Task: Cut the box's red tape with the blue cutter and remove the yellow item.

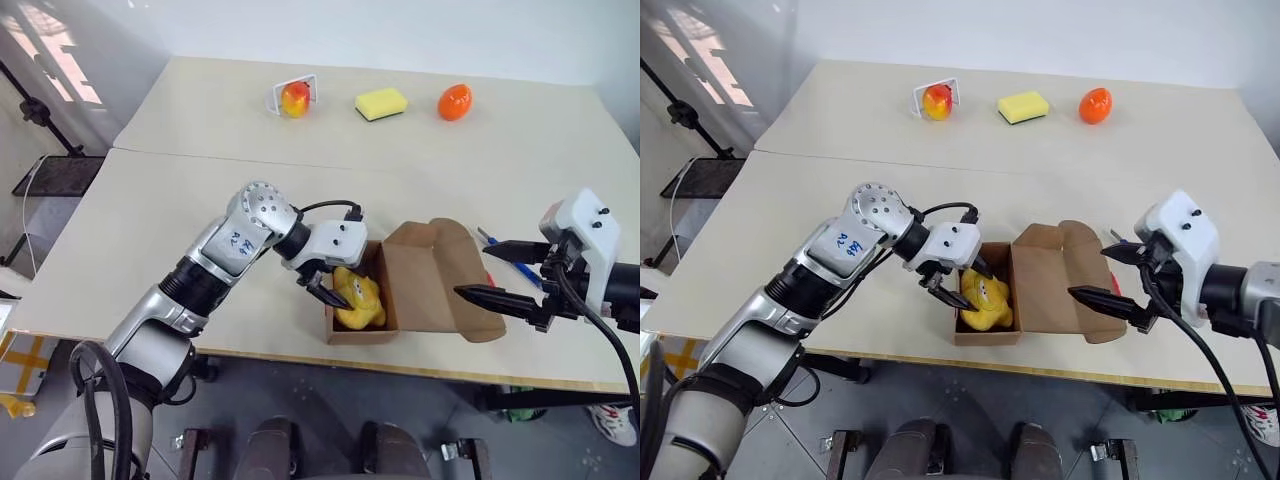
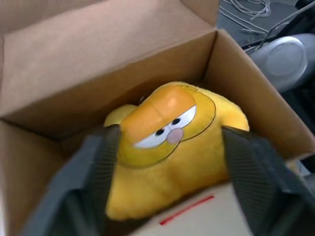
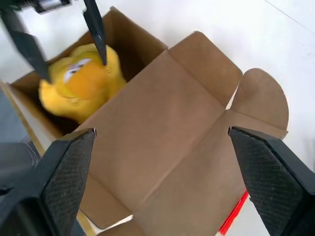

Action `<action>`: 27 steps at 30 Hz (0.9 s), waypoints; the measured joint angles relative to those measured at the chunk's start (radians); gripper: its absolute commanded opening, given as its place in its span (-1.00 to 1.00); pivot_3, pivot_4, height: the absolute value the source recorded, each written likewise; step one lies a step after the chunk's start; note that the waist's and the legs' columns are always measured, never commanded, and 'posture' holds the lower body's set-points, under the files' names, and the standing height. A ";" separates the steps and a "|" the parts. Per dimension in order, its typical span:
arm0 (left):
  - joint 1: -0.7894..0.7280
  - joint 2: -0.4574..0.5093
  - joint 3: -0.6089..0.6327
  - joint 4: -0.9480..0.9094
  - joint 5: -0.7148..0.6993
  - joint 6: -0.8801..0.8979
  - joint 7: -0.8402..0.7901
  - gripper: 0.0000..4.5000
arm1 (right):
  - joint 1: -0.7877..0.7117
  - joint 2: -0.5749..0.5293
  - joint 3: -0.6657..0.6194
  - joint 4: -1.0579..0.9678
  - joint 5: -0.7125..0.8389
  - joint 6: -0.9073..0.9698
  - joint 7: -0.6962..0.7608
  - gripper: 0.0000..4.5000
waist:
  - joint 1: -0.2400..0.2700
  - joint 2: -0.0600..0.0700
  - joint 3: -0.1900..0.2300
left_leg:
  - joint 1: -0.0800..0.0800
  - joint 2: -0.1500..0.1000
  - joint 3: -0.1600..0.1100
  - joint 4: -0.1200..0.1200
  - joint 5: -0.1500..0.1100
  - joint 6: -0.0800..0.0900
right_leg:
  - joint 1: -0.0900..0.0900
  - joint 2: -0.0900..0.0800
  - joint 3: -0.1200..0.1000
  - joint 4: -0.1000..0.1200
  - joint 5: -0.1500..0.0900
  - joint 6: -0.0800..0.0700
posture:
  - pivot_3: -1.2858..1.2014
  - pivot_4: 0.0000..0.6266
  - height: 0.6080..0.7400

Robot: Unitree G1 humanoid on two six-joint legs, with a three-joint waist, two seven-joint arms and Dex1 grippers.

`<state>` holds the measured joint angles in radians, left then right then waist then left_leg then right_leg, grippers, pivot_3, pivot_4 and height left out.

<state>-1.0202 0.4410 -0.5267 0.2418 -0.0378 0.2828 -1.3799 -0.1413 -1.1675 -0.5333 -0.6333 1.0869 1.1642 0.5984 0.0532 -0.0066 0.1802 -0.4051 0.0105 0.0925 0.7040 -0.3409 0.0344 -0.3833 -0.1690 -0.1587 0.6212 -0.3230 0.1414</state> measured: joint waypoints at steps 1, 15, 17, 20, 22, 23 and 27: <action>0.000 -0.006 0.000 0.010 0.002 -0.007 -0.001 -0.04 | 0.010 0.004 -0.014 -0.006 0.002 0.006 -0.007 1.00 | -0.001 0.000 0.000 | 0.000 0.000 0.000 0.000 0.000 0.000 | 0.000 0.000 0.000 0.000 0.000 0.000 | 0.03 -0.52 1.00; -0.010 -0.021 0.129 0.026 -0.067 0.035 -0.017 -0.99 | 0.048 0.006 -0.040 -0.009 -0.009 0.011 -0.003 1.00 | -0.002 0.000 0.000 | 0.000 0.000 -0.001 0.000 0.000 0.000 | 0.000 0.000 0.000 0.000 0.000 0.000 | 0.03 -0.52 1.00; -0.015 -0.028 0.161 0.009 -0.093 0.052 -0.010 -0.99 | 0.048 0.006 -0.040 -0.005 -0.021 -0.009 0.014 1.00 | -0.002 0.000 0.000 | 0.000 0.000 -0.001 0.000 0.000 0.000 | 0.000 0.000 0.000 0.000 0.000 0.000 | 0.03 -0.52 1.00; -0.029 -0.042 0.216 0.006 -0.128 0.068 0.021 -0.99 | 0.052 0.009 -0.040 -0.001 -0.045 -0.055 0.056 1.00 | -0.003 0.000 0.000 | 0.000 0.000 -0.001 0.000 0.000 0.000 | 0.000 0.000 0.000 0.000 0.000 0.000 | 0.03 -0.52 1.00; -0.032 -0.046 0.243 0.006 -0.143 0.076 0.039 -0.99 | 0.072 0.023 -0.041 0.007 -0.061 -0.092 0.090 1.00 | -0.003 0.000 0.000 | 0.000 0.000 -0.001 0.000 0.000 0.000 | 0.000 0.000 0.000 0.000 0.000 0.000 | 0.03 -0.52 1.00; -0.032 -0.046 0.248 0.006 -0.148 0.078 0.045 -0.99 | 0.081 0.030 -0.042 0.011 -0.070 -0.103 0.104 1.00 | -0.002 0.000 0.000 | 0.000 0.000 0.000 0.000 0.000 0.000 | 0.000 0.000 0.000 0.000 0.000 0.000 | 0.03 -0.52 1.00; -0.031 -0.067 0.306 0.006 -0.173 0.074 0.104 -0.99 | 0.095 0.037 -0.041 0.039 -0.123 -0.179 0.165 1.00 | -0.003 0.000 0.000 | 0.000 0.000 -0.001 0.000 0.000 0.000 | 0.000 0.000 0.000 0.000 0.000 0.000 | 0.03 -0.52 1.00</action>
<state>-1.0515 0.3736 -0.2211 0.2477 -0.2103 0.3568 -1.2760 -0.0467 -1.1309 -0.5747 -0.5940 0.9639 0.9854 0.7630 0.0500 -0.0066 0.1802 -0.4048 0.0103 0.0918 0.7043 -0.3409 0.0344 -0.3831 -0.1690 -0.1583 0.6215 -0.3230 0.1415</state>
